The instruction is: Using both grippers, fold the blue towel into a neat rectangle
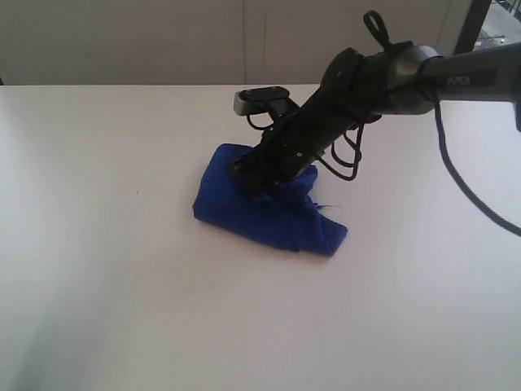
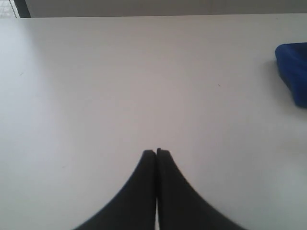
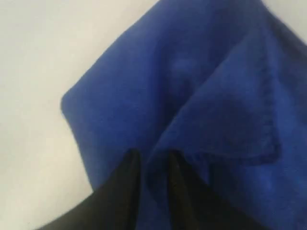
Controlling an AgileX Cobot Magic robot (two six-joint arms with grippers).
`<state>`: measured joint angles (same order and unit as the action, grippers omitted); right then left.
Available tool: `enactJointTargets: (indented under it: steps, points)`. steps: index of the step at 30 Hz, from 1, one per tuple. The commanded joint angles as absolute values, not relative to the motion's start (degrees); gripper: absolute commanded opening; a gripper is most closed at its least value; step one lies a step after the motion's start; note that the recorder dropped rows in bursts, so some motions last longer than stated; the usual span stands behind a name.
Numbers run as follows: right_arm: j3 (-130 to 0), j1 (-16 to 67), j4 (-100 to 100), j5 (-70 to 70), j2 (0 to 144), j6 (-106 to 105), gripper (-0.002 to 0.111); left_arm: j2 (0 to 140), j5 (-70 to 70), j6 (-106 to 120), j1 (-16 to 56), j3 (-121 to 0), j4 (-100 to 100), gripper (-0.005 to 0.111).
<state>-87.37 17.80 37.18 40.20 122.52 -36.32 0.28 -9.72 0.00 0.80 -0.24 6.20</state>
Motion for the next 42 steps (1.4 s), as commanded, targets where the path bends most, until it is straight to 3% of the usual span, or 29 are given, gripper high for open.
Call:
enactJointTargets:
  steps: [1,16,28,34,42]
  points:
    - [-87.57,18.90,37.63,41.72,122.47,-38.83,0.020,0.00,-9.43,0.00,0.67,0.00,6.30,0.000]
    - [-87.57,10.17,37.49,34.71,118.38,-30.42,0.020,0.00,-9.43,0.00,0.67,0.00,6.30,0.000]
    - [-87.57,10.13,37.70,26.89,124.47,-30.79,0.021,0.00,-9.43,0.00,0.67,0.00,6.30,0.000]
    - [-87.46,10.13,37.58,24.49,125.39,-28.10,0.031,0.00,-9.43,0.00,0.67,0.00,6.30,0.000]
    - [-87.46,10.13,37.58,23.20,126.03,-28.32,0.031,0.00,-9.43,0.00,0.67,0.00,6.30,0.000]
